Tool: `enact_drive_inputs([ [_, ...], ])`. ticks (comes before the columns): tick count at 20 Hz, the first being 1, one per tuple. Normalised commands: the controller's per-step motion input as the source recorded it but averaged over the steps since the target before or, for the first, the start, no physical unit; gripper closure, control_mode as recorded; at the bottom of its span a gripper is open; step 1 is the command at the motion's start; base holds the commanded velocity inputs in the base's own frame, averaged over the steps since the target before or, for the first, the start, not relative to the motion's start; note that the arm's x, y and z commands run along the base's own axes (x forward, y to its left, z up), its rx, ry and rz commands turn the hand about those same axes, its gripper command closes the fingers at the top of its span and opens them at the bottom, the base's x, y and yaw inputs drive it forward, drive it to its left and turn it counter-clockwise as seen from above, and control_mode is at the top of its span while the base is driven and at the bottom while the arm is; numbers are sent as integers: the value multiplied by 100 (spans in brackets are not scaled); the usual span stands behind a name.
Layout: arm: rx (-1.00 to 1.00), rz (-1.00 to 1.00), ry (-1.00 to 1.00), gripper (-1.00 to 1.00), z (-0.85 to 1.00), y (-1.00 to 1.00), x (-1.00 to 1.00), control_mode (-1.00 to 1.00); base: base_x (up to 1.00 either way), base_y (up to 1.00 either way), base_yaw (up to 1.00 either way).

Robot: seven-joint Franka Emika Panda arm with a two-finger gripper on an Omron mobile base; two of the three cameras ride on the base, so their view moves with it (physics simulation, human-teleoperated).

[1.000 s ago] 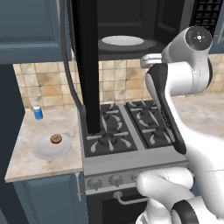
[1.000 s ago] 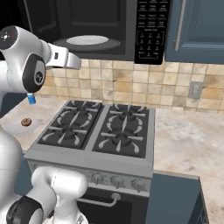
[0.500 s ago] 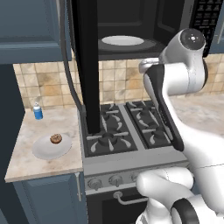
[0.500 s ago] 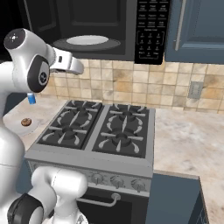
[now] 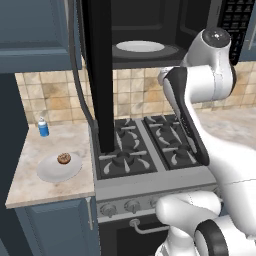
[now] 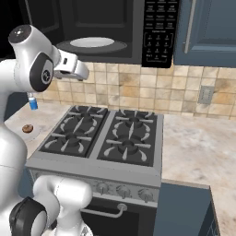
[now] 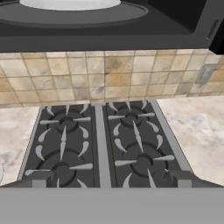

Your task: Pick the mushroom from the counter and place it in the microwave. Then turn on the microwave.

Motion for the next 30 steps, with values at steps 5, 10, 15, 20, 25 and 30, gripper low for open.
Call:
enact_drive_inputs([
  [5,0,0,2,-100,-21,0,2,-100,0,0,0],
  [10,0,0,3,-100,-19,0,2,-100,0,0,0],
  [15,0,0,6,-100,-13,0,1,-100,0,0,0],
  [20,0,0,6,-100,-13,0,2,-100,0,0,0],
  [25,0,0,6,-100,-15,0,6,-100,0,0,0],
  [30,0,0,5,-100,-19,0,11,-100,0,0,0],
])
